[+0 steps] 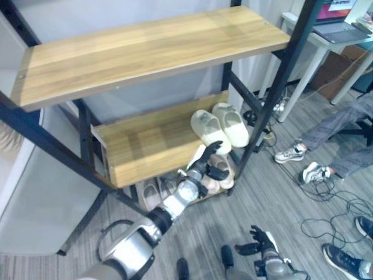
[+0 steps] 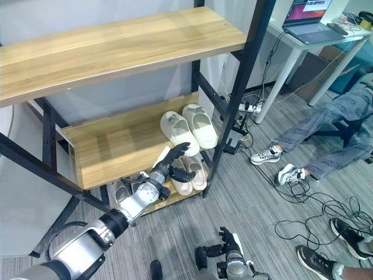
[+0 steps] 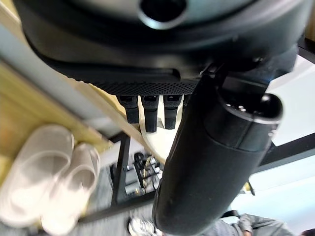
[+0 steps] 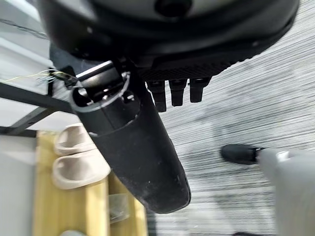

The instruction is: Arrange the slippers neatly on the shoe rack.

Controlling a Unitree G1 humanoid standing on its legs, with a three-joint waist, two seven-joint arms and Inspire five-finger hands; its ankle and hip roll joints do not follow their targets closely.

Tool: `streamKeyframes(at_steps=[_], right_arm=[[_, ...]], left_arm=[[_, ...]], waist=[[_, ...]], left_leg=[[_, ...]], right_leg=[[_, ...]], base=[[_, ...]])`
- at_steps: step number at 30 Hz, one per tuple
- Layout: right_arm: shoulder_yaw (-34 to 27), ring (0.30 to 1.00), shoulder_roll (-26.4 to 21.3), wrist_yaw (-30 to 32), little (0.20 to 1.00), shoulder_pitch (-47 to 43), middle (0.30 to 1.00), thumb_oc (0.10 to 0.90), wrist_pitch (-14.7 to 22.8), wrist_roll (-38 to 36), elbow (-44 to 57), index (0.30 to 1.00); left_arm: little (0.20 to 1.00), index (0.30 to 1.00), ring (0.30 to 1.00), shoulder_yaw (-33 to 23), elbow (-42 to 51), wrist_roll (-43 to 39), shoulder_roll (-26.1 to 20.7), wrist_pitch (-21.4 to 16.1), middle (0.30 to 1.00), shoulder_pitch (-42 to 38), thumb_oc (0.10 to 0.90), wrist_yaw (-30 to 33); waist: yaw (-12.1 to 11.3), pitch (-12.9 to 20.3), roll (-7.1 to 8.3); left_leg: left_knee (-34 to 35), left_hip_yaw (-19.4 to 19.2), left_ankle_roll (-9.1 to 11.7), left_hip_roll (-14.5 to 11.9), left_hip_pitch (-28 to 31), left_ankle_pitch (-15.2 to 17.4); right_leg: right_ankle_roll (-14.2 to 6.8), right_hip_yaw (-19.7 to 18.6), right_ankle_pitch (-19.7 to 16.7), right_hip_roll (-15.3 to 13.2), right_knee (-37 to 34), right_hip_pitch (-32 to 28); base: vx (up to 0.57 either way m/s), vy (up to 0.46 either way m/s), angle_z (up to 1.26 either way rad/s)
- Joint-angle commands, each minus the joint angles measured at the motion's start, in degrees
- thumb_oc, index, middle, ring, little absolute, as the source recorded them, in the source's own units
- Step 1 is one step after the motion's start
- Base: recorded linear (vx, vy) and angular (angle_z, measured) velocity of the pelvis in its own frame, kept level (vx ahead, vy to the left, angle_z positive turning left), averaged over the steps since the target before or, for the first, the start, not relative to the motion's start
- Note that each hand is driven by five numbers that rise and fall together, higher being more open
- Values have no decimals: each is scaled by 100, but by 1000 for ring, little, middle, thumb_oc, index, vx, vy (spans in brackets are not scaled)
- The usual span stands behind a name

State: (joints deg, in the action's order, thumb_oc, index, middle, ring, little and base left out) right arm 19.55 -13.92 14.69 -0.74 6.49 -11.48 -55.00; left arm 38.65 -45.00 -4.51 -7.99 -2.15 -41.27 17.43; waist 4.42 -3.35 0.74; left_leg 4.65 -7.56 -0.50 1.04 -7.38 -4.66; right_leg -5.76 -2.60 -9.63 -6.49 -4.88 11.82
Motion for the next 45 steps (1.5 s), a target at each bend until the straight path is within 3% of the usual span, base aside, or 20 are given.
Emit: streamKeyframes(at_steps=[1, 11, 19, 24, 25, 27, 29, 38, 40, 41, 42, 43, 45], right_arm=[[-65, 900, -472, 27, 900, -247, 900, 800, 473, -72, 65, 900], [-302, 900, -247, -14, 900, -211, 900, 800, 502, -104, -241, 900], [-460, 900, 15, -20, 900, -183, 900, 800, 362, -25, -575, 900], [-603, 900, 165, 35, 900, -108, 900, 800, 274, 67, -721, 900], [-678, 900, 137, -110, 900, 690, 900, 800, 381, 260, -609, 900], [-670, 900, 141, -34, 900, 515, 900, 800, 301, 367, -364, 900], [-751, 900, 189, -93, 900, 634, 900, 800, 274, 346, -401, 900], [-698, 900, 21, -40, 900, 486, 900, 800, 187, 644, -662, 900], [-764, 900, 55, -11, 900, 530, 900, 800, 214, 475, -705, 900], [-763, 900, 51, -11, 900, 529, 900, 800, 214, 473, -704, 900], [-823, 900, 139, -42, 900, 586, 900, 800, 268, 221, -729, 900], [-822, 900, 133, -43, 900, 582, 900, 800, 270, 218, -731, 900], [-938, 900, 258, -60, 900, 641, 900, 800, 321, -63, -884, 900]], left_arm=[[900, 900, 900, -157, -191, 556, 680, -558, 900, -1398, 800, 249], [900, 900, 900, -400, 996, 986, -257, -669, 900, -1029, 800, 360], [900, 900, 900, -600, 2457, 640, -981, -839, 900, -101, 800, -260], [900, 900, 900, -1003, 3758, -328, -1474, -1048, 900, 1141, 800, -745], [900, 900, 900, -1440, 3993, -790, -1559, -1186, 900, 1679, 800, -764], [900, 900, 900, -1519, 4404, -1716, -1562, -1071, 900, 2547, 800, -1250], [900, 900, 900, -1503, 4807, -2047, -1668, -904, 900, 3343, 800, -1597], [900, 900, 900, -1266, 3581, -2040, -1448, -574, 900, 4624, 800, -1970], [900, 900, 900, -1507, 2233, -1485, -1150, -521, 900, 4937, 800, -1731], [900, 900, 900, -1505, 2209, -1474, -1135, -537, 900, 4928, 800, -1727], [900, 900, 900, -1728, 1271, -1154, -912, -548, 900, 4901, 800, -1526], [900, 900, 900, -1726, 1241, -1146, -895, -568, 900, 4886, 800, -1522], [900, 900, 900, -2039, 222, -879, -678, -607, 900, 4752, 800, -1291]], waist=[[-84, 13, -342], [-238, 187, -343], [-491, 361, -345], [-709, 477, -329], [-660, 441, -344], [-747, 477, -325], [-809, 509, -309], [-922, 536, -193], [-956, 520, -119], [-948, 517, -124], [-952, 526, -80], [-946, 521, -84], [-949, 539, -47]], left_leg=[[35, 447, 78, 11, 130, 455], [35, 539, 90, 15, 323, 480], [35, 659, 90, 35, 527, 486], [35, 771, 78, 56, 649, 429], [35, 728, 92, 51, 704, 433], [35, 768, 88, 40, 747, 463], [35, 798, 79, 36, 788, 469], [35, 955, 83, 3, 819, 445], [35, 1061, 79, 8, 835, 435], [35, 1068, 79, 9, 837, 435], [35, 1105, 82, 14, 837, 431], [35, 1110, 82, 15, 838, 431], [35, 1136, 87, 27, 840, 425]], right_leg=[[-115, 258, 583, 311, 230, -173], [-115, 365, 685, 309, 265, -404], [-106, 570, 737, 301, 258, -691], [-72, 732, 771, 300, 269, -852], [-84, 725, 781, 309, 276, -887], [-56, 799, 810, 324, 259, -959], [-51, 839, 818, 334, 244, -1025], [6, 964, 873, 369, 244, -1139], [42, 1037, 894, 362, 252, -1189], [42, 1044, 896, 361, 251, -1194], [54, 1068, 906, 356, 255, -1208], [54, 1074, 908, 355, 255, -1212], [59, 1102, 906, 347, 252, -1221]], base=[[0, 0, 0], [11, -15, 0], [-2, -21, 9], [-18, -30, 5], [-52, -20, 12], [-12, -30, 12], [-16, -25, -4], [-12, -11, 12], [-3, -18, 10], [15, -7, 24], [13, 0, 21], [16, -4, 21], [17, -3, 20]])
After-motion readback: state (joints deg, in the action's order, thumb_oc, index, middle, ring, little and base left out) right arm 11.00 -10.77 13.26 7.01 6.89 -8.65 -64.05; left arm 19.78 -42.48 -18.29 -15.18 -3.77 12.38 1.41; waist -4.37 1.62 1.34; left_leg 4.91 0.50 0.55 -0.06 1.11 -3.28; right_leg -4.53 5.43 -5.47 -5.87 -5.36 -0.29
